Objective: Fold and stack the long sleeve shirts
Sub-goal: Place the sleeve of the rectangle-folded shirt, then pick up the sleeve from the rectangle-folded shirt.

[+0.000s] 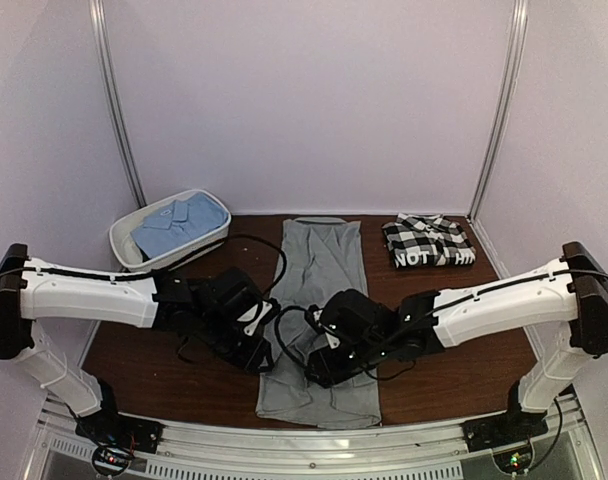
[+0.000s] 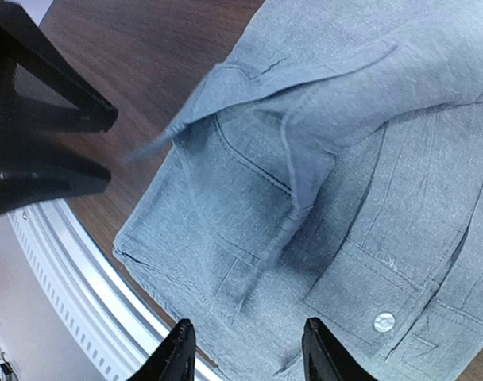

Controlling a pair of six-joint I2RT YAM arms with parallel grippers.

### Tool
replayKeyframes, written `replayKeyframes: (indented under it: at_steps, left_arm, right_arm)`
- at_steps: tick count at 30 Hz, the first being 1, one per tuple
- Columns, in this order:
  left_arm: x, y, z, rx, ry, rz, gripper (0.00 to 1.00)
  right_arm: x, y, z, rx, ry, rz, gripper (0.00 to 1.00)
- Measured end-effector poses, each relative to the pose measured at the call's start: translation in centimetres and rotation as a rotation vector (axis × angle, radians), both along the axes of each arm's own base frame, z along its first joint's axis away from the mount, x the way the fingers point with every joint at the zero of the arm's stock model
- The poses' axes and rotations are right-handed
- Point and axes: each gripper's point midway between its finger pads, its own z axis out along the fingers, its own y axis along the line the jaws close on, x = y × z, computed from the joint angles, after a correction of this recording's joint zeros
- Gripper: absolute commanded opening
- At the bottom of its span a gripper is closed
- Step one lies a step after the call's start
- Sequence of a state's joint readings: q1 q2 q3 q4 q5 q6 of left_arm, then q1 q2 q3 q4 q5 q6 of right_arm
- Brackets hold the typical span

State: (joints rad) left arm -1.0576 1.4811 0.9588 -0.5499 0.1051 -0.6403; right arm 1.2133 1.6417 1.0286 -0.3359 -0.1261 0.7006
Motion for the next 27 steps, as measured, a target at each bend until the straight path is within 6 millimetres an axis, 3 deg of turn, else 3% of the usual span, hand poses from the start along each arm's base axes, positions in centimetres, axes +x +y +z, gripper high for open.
replayKeyframes:
  at_steps: [5,10,12,14,19,27]
  left_arm:
    - [-0.7,0.9,-1.2,0.022,0.030,0.015,0.61]
    - [0.7,0.8,0.9,-0.047,-0.013,0.073,0.55]
    - [1.9,0.7,1.7,-0.089,-0.023,0.109,0.53]
    - [2.8,0.7,1.9,-0.118,-0.024,0.135,0.50]
    - [3.9,1.6,0.6,-0.151,0.028,0.179,0.50]
    - [1.2,3.3,-3.6,-0.132,0.175,0.191,0.50]
  right_arm:
    - [2.1,-1.0,2.2,0.032,-0.036,-0.060,0.58]
    - [7.4,-3.3,6.3,0.160,-0.099,-0.204,0.52]
    - [9.3,-4.1,7.0,0.207,-0.109,-0.250,0.50]
    - [10.6,-4.8,6.8,0.229,-0.113,-0.286,0.45]
    - [11.3,-4.5,5.9,0.269,-0.094,-0.284,0.43]
    - [11.7,-2.5,4.9,0.344,-0.062,-0.221,0.39]
